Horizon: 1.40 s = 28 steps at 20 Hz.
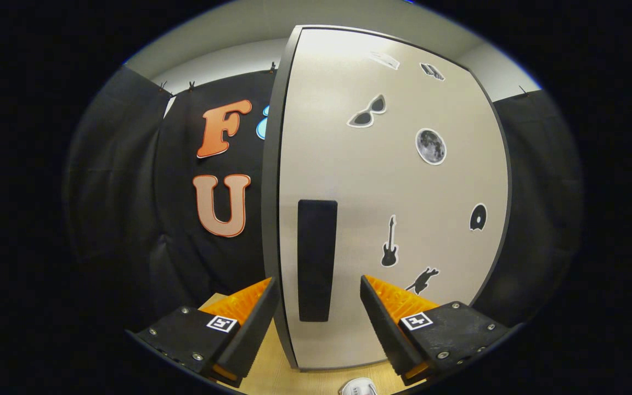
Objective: Open the shoe cabinet door, grab the shoes and put them into the shoe cabinet, then close the shoe cabinet door.
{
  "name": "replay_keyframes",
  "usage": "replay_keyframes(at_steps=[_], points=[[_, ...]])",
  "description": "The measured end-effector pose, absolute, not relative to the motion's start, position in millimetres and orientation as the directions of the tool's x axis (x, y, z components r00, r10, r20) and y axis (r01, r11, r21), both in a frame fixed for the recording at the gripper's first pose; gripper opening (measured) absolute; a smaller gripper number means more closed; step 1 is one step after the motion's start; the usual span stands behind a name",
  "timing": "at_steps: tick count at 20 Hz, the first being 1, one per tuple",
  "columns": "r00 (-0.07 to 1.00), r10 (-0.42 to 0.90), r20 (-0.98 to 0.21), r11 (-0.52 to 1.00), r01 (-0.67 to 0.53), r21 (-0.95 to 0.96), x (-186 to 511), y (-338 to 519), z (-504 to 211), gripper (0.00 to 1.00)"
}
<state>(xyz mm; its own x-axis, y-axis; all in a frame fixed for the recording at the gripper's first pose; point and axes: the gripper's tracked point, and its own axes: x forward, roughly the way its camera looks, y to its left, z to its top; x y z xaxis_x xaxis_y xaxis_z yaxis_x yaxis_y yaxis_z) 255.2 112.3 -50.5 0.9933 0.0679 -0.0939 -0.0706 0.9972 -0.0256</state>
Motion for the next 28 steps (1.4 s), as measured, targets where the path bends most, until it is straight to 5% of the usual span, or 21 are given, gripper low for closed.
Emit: replay_keyframes(at_steps=[3,6,8,28], points=[[0.991,0.065,-0.118,0.997,-0.069,-0.032,268,114,-55,0.86],[0.992,0.07,-0.106,0.997,-0.074,-0.032,273,119,-55,0.49],[0.992,0.067,-0.108,0.997,-0.072,-0.04,273,120,-55,0.39],[0.986,0.124,-0.111,0.992,-0.12,0.039,206,90,-43,0.31]])
